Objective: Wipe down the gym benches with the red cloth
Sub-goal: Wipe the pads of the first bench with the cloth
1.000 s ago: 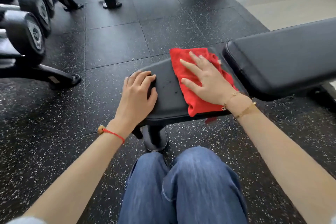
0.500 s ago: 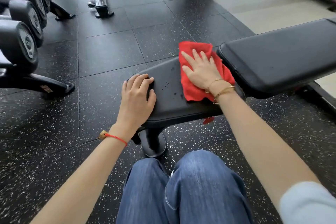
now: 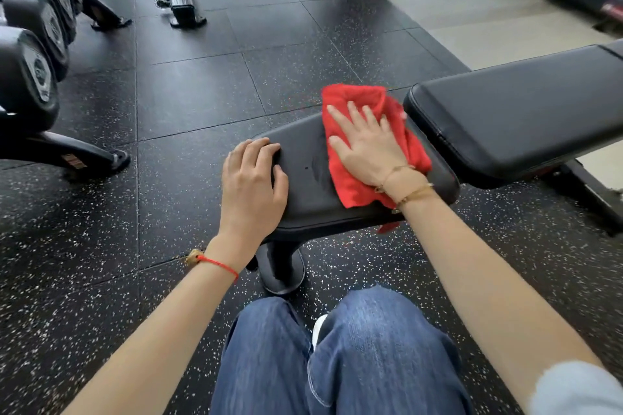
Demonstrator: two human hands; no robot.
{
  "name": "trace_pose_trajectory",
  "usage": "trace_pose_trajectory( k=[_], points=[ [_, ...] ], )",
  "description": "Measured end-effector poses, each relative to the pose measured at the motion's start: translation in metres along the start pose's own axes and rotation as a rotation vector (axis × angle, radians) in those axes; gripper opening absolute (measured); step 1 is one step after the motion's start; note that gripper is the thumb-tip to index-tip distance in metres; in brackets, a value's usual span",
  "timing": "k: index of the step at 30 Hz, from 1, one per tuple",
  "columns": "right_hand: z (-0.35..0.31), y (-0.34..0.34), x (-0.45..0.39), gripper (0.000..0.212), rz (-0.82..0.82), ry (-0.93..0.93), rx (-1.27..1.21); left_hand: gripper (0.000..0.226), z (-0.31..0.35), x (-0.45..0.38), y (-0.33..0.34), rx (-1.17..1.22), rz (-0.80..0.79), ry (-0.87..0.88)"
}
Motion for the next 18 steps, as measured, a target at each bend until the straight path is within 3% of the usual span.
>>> trace_pose_trajectory(
  k=[5,8,13,18],
  points=[
    [-0.021,0.010,0.066,0.056,0.066,-0.304,-0.003,0.043,-0.001,0.000,0.001,-0.003,-0.013,0.007],
    [0.019,0.006,0.070,0.055,0.106,-0.203,-0.047,0.041,-0.002,0.000,0.001,-0.004,-0.008,0.009],
    [0.047,-0.005,-0.012,0.057,0.011,0.141,-0.049,0.039,0.000,0.001,0.001,0.005,0.004,-0.003],
    [-0.011,0.003,-0.016,0.056,-0.010,-0.055,-0.034,0.039,-0.002,0.000,0.002,0.013,0.002,0.005]
  ],
)
Point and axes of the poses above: each hand's wrist, its own x-axis away from the middle knuckle, its own y-axis out of the palm, z = x × y, the point moved 3 cm from there along -x, towards the middle knuckle, and after that the axes turned 9 degrees about y, right-handed, at the moved point
